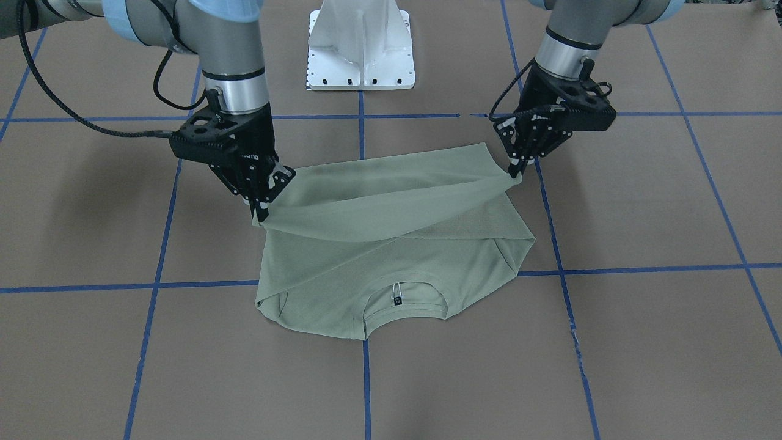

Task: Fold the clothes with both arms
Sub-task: 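Lift the hem with both grippers and carry it toward the collar, then lay the hem over the collar and open both grippers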

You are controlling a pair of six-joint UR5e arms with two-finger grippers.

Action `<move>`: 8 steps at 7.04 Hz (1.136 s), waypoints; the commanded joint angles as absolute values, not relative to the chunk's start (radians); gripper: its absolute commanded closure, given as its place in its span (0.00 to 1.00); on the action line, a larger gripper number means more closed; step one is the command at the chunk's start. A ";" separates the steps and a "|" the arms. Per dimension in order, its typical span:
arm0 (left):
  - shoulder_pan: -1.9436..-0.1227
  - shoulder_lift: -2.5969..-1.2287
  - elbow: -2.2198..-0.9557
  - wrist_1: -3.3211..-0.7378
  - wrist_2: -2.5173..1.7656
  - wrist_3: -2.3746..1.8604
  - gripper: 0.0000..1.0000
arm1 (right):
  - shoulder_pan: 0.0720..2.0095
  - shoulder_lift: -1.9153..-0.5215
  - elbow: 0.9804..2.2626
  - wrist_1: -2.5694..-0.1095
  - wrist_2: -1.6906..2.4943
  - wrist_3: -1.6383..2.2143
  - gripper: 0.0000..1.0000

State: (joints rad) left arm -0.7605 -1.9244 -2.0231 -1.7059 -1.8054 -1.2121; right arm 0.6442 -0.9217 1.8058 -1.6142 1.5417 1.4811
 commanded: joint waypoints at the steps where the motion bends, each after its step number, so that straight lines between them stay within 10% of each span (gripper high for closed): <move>1: -0.793 -1.956 -1.869 -1.754 -1.804 -1.155 1.00 | 0.657 -0.845 1.575 -1.478 1.543 1.465 1.00; 6: -0.788 -2.000 -1.537 -2.045 -1.755 -1.157 1.00 | 0.672 -0.815 1.347 -1.331 1.540 1.422 1.00; 7: -0.788 -1.994 -1.543 -2.045 -1.753 -1.146 0.06 | 0.670 -0.815 1.347 -1.330 1.534 1.422 0.08; 8: -0.785 -1.990 -1.577 -2.043 -1.755 -1.117 0.00 | 0.672 -0.812 1.361 -1.330 1.545 1.417 0.00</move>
State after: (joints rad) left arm -0.7875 -1.9946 -1.5515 -2.0427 -1.7548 -1.1419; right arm 0.6713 -0.8138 1.3523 -1.3314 1.5388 1.4208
